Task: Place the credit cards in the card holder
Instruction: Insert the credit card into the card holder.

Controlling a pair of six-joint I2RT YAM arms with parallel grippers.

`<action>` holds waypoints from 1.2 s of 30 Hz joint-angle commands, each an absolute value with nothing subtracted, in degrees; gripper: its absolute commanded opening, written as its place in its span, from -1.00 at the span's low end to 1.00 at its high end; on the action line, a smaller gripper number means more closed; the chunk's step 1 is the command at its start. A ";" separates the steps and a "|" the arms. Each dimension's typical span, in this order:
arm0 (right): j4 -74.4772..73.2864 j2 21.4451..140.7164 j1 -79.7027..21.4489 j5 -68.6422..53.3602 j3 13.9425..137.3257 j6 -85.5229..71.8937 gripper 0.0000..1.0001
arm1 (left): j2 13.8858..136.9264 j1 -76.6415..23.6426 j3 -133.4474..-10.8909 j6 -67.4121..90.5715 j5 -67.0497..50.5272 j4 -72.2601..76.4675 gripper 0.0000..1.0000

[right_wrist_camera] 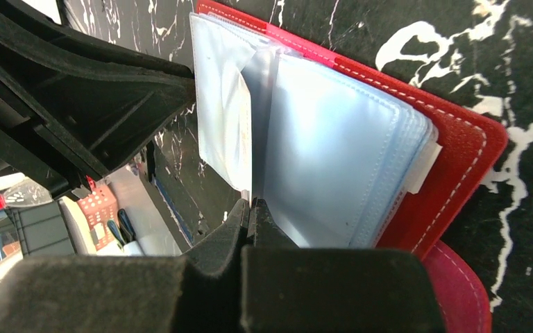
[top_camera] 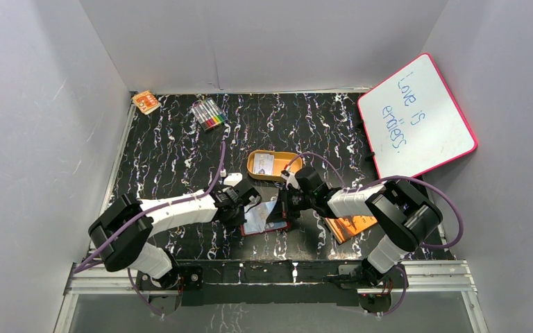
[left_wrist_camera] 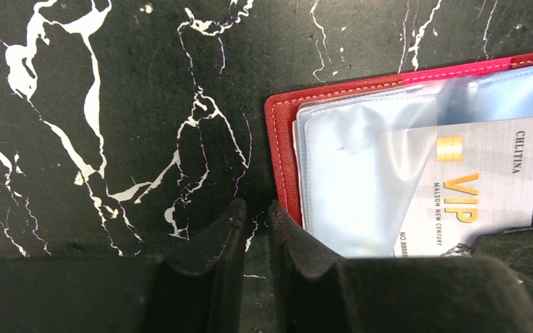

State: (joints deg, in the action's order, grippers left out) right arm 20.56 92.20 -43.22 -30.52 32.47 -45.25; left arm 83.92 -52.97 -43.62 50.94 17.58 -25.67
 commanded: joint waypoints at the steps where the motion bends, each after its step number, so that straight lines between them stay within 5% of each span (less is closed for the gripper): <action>1: 20.81 90.46 -41.93 -28.00 32.55 -45.27 -1.00 | 87.69 -52.82 -41.40 50.64 15.63 -26.57 -0.68; 36: 32.12 93.74 -40.45 -32.13 28.36 -53.55 -1.00 | 89.08 -52.85 -41.22 51.15 13.89 -25.40 -0.71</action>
State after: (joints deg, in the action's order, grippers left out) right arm 28.77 93.47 -40.51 -32.97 29.36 -51.51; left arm 85.03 -52.97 -44.38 50.74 17.26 -24.51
